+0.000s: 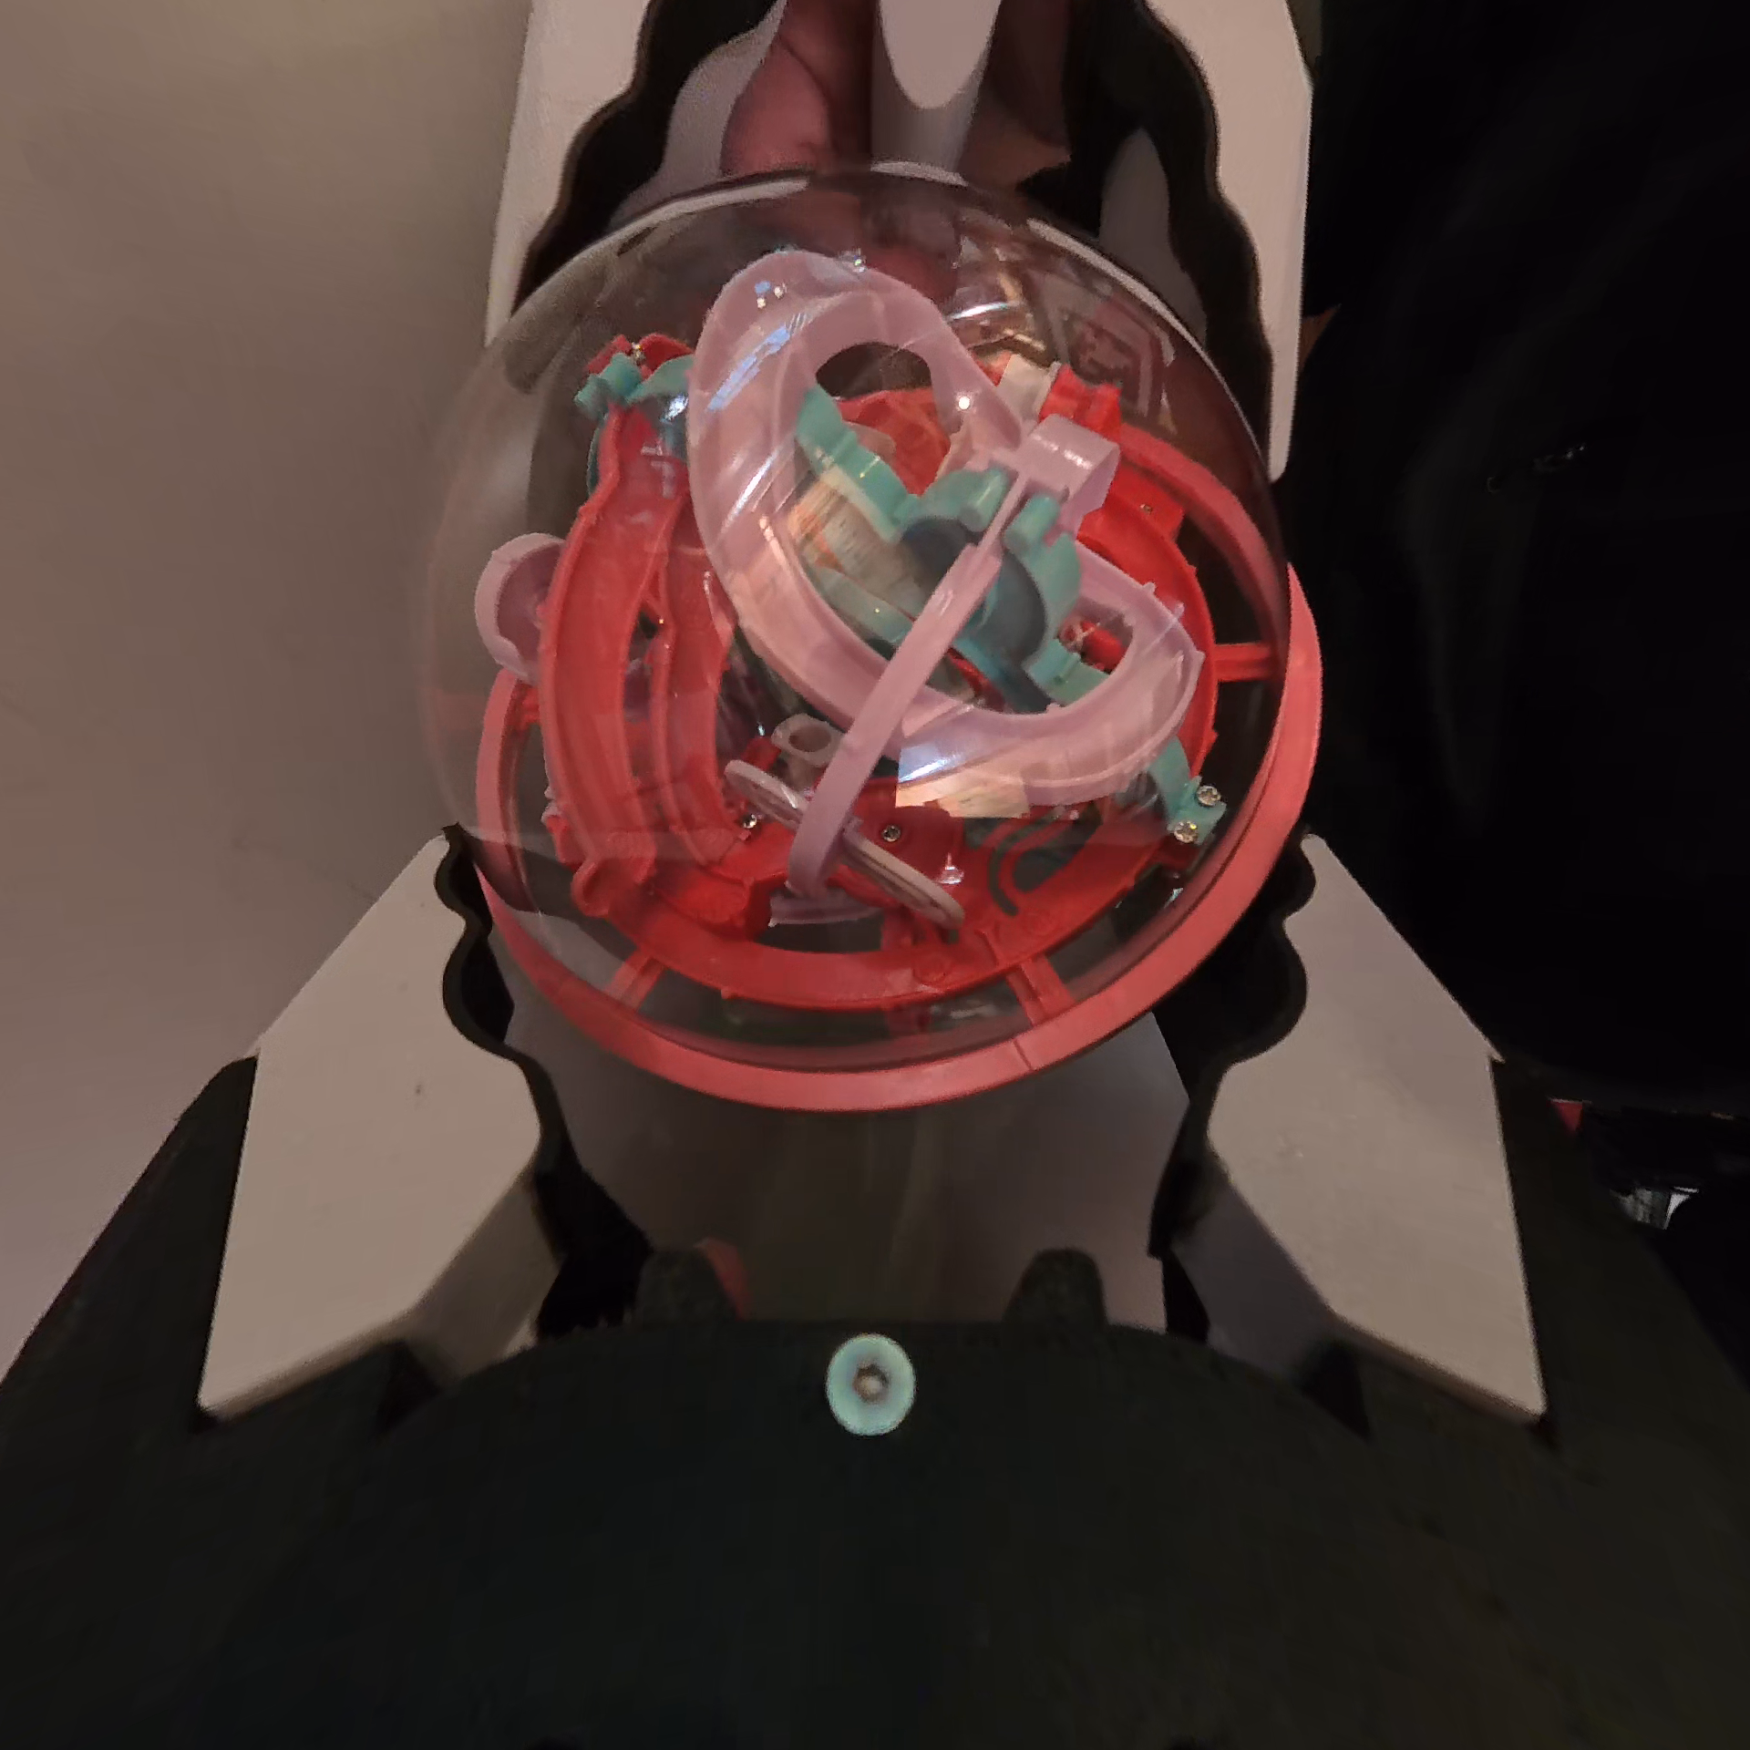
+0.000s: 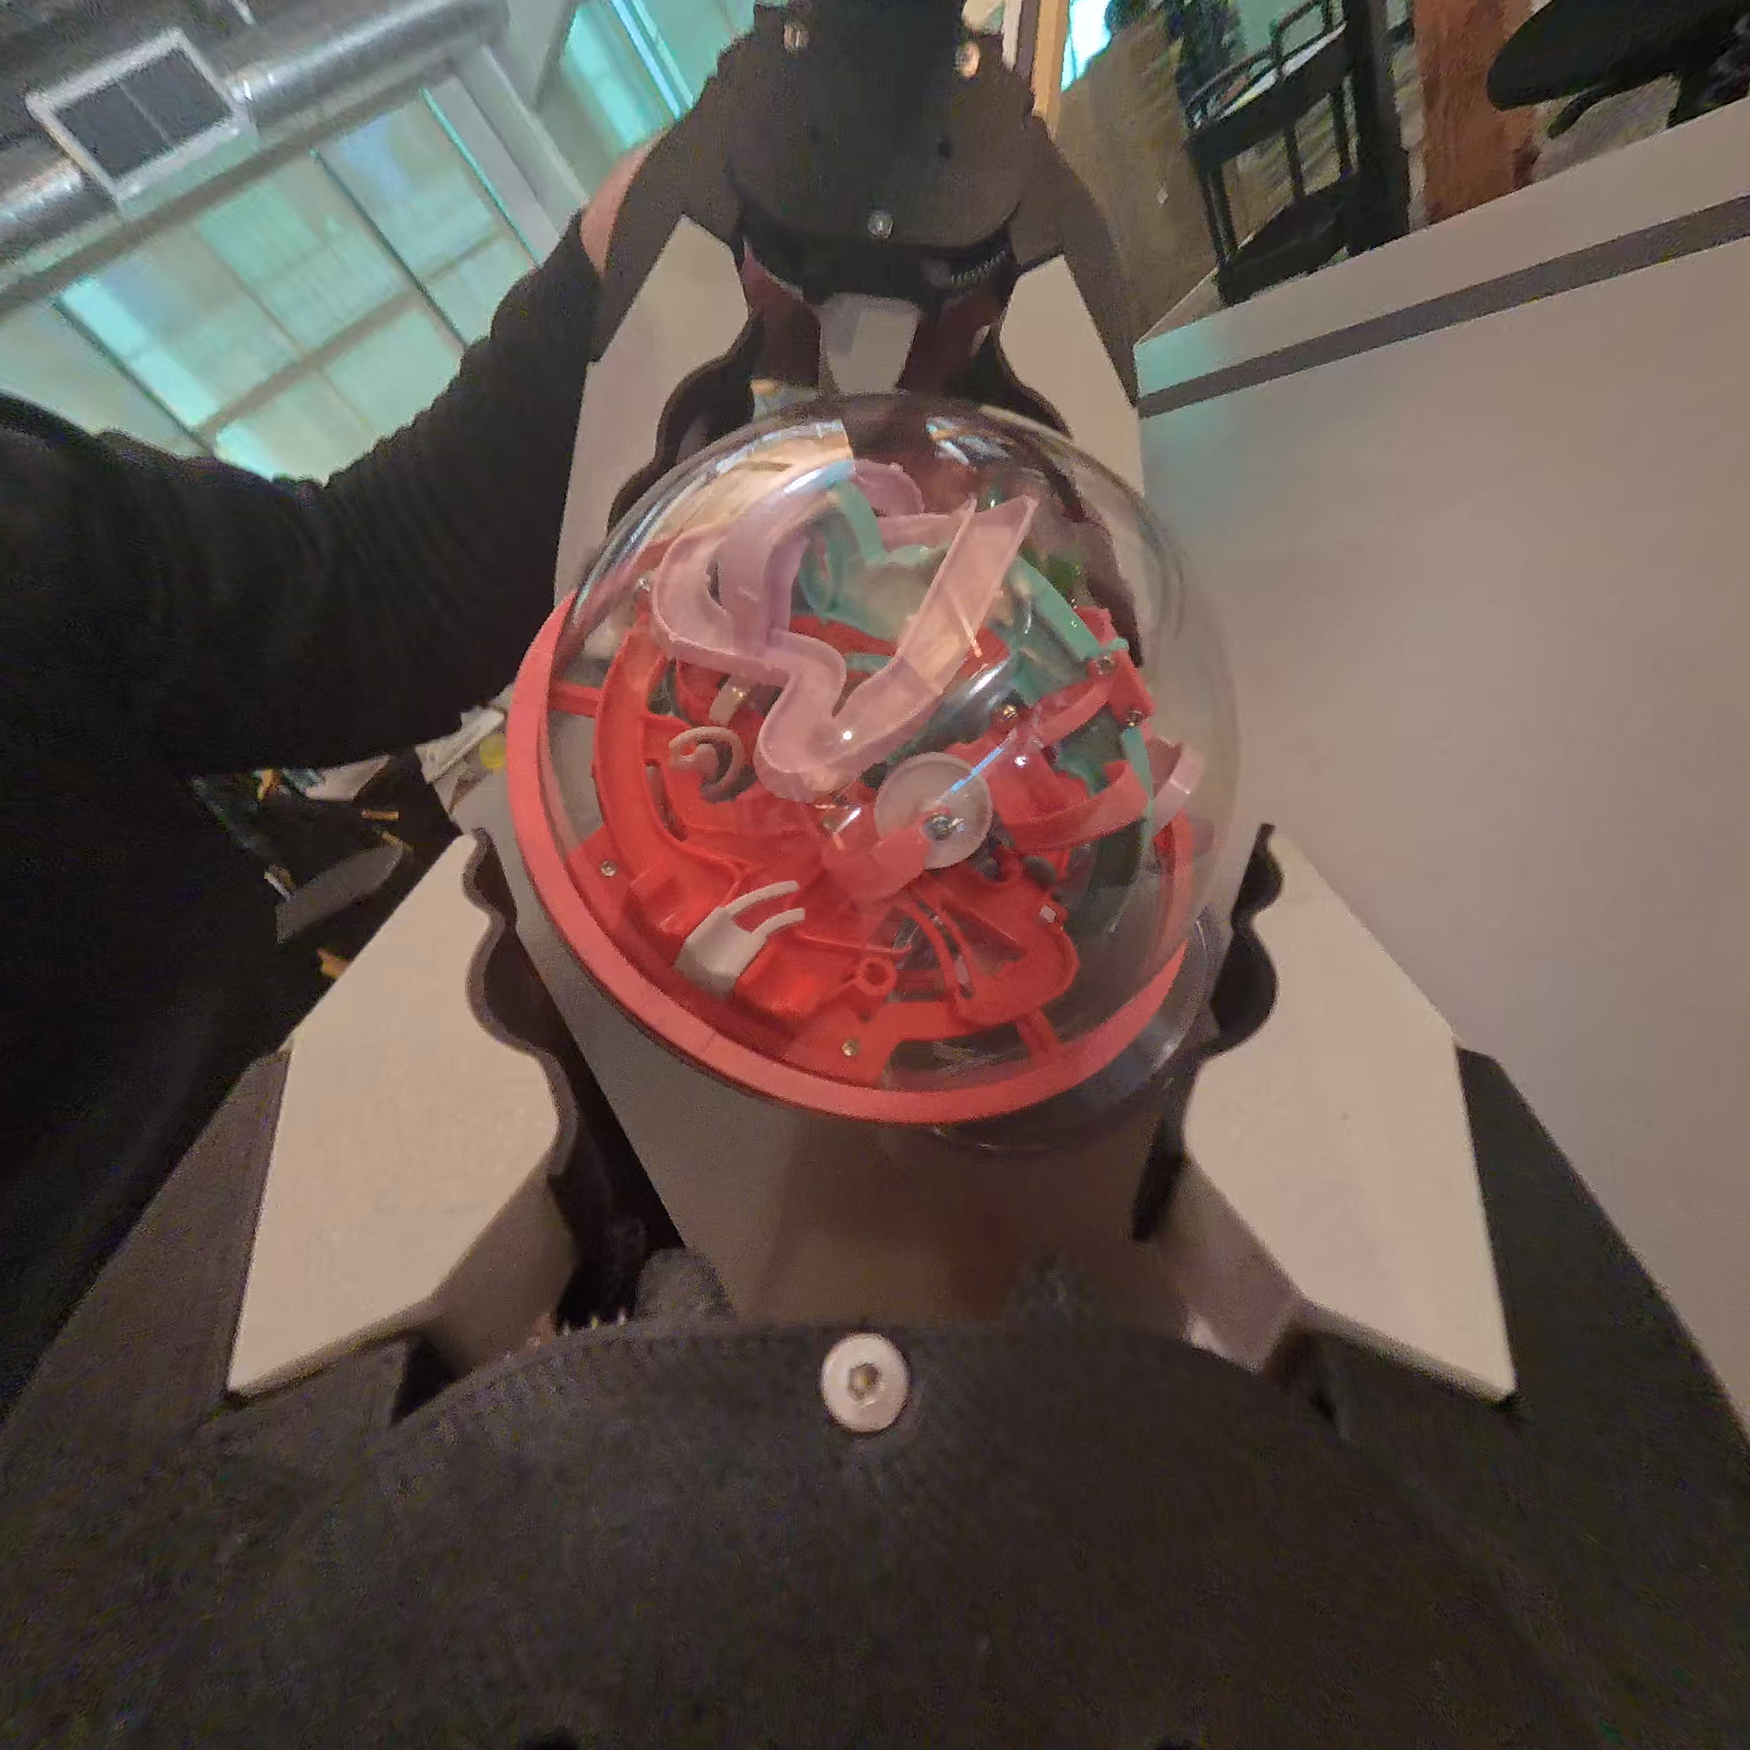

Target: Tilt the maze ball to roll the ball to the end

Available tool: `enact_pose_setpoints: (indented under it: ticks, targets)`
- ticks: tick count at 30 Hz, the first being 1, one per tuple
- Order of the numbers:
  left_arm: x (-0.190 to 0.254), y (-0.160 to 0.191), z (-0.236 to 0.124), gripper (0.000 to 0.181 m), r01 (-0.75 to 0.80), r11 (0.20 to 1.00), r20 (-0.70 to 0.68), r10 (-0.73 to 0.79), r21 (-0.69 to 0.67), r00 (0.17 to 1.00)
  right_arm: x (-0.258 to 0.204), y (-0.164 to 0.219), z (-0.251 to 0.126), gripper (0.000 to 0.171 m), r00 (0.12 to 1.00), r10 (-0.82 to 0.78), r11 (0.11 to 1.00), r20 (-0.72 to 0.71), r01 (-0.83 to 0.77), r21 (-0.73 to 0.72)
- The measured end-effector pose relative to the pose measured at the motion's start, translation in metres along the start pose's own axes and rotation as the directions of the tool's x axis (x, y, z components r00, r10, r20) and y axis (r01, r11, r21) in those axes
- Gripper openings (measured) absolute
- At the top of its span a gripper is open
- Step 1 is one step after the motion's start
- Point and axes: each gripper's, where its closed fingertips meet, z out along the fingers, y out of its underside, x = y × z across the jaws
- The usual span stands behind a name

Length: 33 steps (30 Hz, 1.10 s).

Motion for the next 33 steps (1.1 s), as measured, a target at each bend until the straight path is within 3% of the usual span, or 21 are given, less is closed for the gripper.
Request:
enact_pose_setpoints:
  ticks: [6,15,25,33]
  targets:
    - [-0.001,-0.002,0.000,0.154,-0.003,1.000,-0.008,0.003,-0.019,1.000,0.000,0.007,0.009,0.149,0.999,-0.024,0.999,0.022,0.025,-0.048]
    - [0.000,-0.005,-0.003,0.152,-0.035,0.999,-0.025,0.034,-0.014,0.999,-0.003,0.011,0.011,0.149,0.997,-0.012,1.000,-0.071,0.012,-0.005]
    - [-0.005,-0.001,-0.007,0.157,0.051,0.997,0.049,-0.054,0.057,0.997,-0.002,0.011,0.011,0.149,0.996,-0.013,1.000,-0.091,0.012,-0.003]
    - [0.000,0.002,-0.011,0.142,0.162,0.976,0.066,-0.173,0.145,0.983,-0.001,0.011,0.008,0.149,0.994,-0.007,1.000,-0.111,0.008,0.009]
